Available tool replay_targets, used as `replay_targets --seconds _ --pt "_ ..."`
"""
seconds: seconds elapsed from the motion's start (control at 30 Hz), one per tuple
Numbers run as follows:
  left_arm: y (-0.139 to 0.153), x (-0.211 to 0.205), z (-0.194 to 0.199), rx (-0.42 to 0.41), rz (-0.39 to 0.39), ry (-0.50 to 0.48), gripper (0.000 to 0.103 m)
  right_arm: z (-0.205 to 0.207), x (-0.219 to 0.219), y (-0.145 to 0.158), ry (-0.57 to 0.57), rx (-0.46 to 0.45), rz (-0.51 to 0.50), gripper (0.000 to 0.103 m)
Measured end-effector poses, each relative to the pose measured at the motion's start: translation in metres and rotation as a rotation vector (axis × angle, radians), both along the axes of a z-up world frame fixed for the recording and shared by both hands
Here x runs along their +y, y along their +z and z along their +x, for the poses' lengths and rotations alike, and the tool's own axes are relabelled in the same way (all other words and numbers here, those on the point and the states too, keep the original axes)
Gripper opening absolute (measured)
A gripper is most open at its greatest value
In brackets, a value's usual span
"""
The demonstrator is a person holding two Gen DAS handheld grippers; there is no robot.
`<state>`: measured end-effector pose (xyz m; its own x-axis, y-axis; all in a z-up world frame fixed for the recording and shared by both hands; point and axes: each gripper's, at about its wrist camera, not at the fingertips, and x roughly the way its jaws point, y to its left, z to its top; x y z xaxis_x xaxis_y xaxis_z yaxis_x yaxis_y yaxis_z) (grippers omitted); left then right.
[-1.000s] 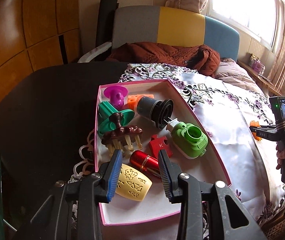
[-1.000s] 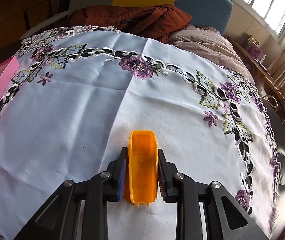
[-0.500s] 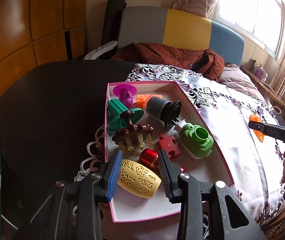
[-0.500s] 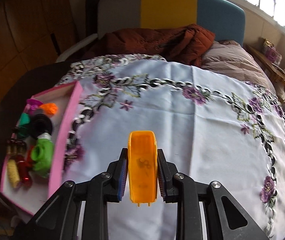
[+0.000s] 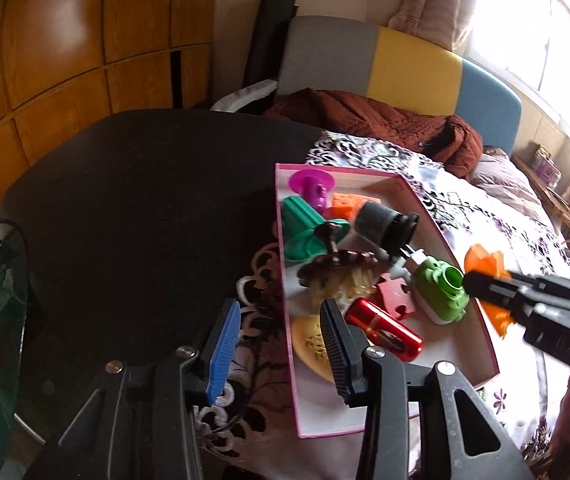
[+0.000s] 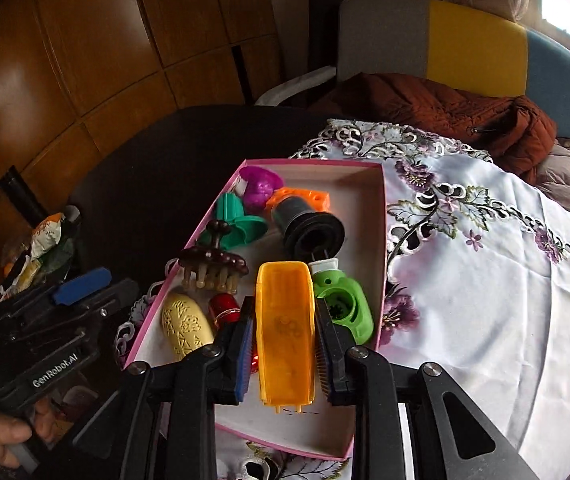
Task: Organize rigid objects
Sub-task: 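Carry the orange holder into the tray and open the right gripper, then withdraw the open right gripper from the tray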
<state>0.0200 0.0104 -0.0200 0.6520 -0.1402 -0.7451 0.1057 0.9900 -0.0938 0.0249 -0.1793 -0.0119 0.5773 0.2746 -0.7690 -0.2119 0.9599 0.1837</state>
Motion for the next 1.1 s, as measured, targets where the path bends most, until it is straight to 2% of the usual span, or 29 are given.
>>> replay_targets --seconds 0.07,0.17,0.23,0.37,0.4,0.5,0.57,0.63,0.8,0.97,1.1 --pt "0.001 0.004 0.001 -0.007 0.009 0.019 0.042 0.003 0.007 -0.012 0.013 0.039 0.002 0.027" --pt "0.003 0.008 0.002 -0.015 0.008 0.025 0.042 0.006 0.015 -0.029 0.003 0.073 -0.057 0.028" --pt "0.004 0.007 0.002 -0.015 0.004 0.019 0.045 0.006 0.015 -0.036 0.005 0.087 -0.045 0.028" --pt "0.006 0.001 0.0 -0.02 0.016 0.009 0.059 0.002 0.011 -0.035 0.0 0.077 -0.034 0.031" --pt "0.007 -0.001 0.0 -0.021 0.022 0.012 0.062 0.0 0.011 -0.033 -0.004 0.067 -0.033 0.035" --pt "0.01 -0.003 -0.002 -0.038 0.03 0.03 0.065 -0.007 0.007 -0.025 -0.032 0.019 -0.041 0.049" --pt "0.012 -0.005 -0.003 -0.043 0.042 0.057 0.067 -0.013 0.004 -0.017 -0.062 -0.02 -0.046 0.053" --pt "0.015 -0.006 -0.005 -0.056 0.049 0.074 0.067 -0.019 0.002 -0.011 -0.093 -0.061 -0.055 0.064" --pt "0.019 -0.009 -0.008 -0.053 0.07 0.087 0.067 -0.028 0.004 0.0 -0.11 -0.122 -0.069 0.069" --pt "0.018 -0.013 -0.01 -0.035 0.073 0.056 0.067 -0.031 0.008 0.004 -0.109 -0.145 -0.075 0.073" --pt "0.019 -0.019 -0.015 -0.071 0.102 0.052 0.054 -0.034 0.006 0.004 -0.125 -0.139 -0.069 0.073"
